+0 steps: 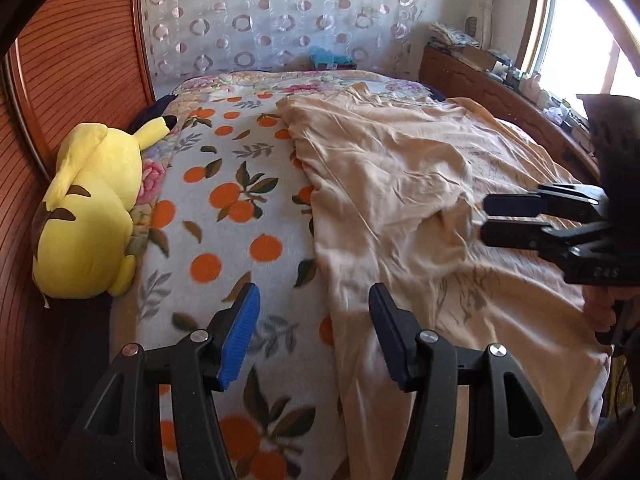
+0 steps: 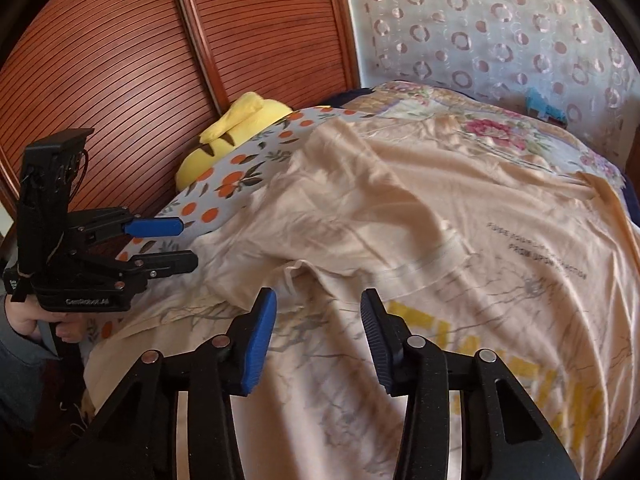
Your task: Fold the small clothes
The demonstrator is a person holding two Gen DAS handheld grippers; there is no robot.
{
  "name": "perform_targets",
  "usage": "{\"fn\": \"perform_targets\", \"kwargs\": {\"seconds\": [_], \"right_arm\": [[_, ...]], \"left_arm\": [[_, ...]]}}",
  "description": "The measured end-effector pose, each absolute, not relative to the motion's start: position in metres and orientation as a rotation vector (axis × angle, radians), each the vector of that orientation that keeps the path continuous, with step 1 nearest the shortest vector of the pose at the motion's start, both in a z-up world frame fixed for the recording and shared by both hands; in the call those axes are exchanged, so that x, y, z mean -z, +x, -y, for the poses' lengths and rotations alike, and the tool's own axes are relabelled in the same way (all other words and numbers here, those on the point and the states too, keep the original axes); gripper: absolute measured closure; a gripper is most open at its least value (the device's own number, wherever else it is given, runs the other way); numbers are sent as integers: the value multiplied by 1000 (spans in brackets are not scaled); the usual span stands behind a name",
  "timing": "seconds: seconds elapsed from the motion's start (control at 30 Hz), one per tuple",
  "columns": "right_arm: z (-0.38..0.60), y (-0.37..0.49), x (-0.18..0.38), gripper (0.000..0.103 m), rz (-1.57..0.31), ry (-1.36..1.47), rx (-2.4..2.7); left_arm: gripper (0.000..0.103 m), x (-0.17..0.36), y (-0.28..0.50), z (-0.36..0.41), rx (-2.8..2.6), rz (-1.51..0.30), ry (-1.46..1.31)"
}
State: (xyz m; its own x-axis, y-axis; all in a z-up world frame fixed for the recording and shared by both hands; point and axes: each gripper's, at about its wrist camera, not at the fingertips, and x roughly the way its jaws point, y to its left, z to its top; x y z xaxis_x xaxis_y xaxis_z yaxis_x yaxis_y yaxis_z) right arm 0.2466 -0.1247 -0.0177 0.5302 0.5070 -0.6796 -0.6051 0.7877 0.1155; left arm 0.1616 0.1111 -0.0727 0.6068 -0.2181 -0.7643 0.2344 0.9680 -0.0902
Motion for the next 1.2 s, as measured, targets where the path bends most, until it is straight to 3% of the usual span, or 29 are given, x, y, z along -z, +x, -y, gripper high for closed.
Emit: {"fn": "perform_targets", "kwargs": {"seconds": [0.13,0.17,0.27,0.4,0.53,0.77,0.9,1.0,1.17,1.2], "right_arm": [[109,253,26,63,-787,-152,-677],[106,255,29,67,-799,-163,-671],[99,255,30,94,-813,-173,-681],[105,238,10,100,-766,-160,-730],[115,215,-4,101,-739,-172,-743],[110,219,19,101,-768,-194,-694],[103,230,26,79,-781,-157,-685],[95,237,35,72,-805,-131,-692],[84,246,43,72,-825,-108,-693],[83,247,43,81,-827,-106,-700]], "left_arm": [[45,68,144,-106,299,-863,25],[45,68,139,-102,319,-858,26],[45,74,134,-90,344,-869,47],[45,85,136,-80,290,-868,124],[45,82,139,-95,218,-868,91],[45,85,142,-118,189,-880,69],[45,86,144,-123,191,-878,54],[45,86,142,-123,194,-869,65],[45,87,141,-124,195,-866,64],[45,87,141,-123,195,-867,64]]}}
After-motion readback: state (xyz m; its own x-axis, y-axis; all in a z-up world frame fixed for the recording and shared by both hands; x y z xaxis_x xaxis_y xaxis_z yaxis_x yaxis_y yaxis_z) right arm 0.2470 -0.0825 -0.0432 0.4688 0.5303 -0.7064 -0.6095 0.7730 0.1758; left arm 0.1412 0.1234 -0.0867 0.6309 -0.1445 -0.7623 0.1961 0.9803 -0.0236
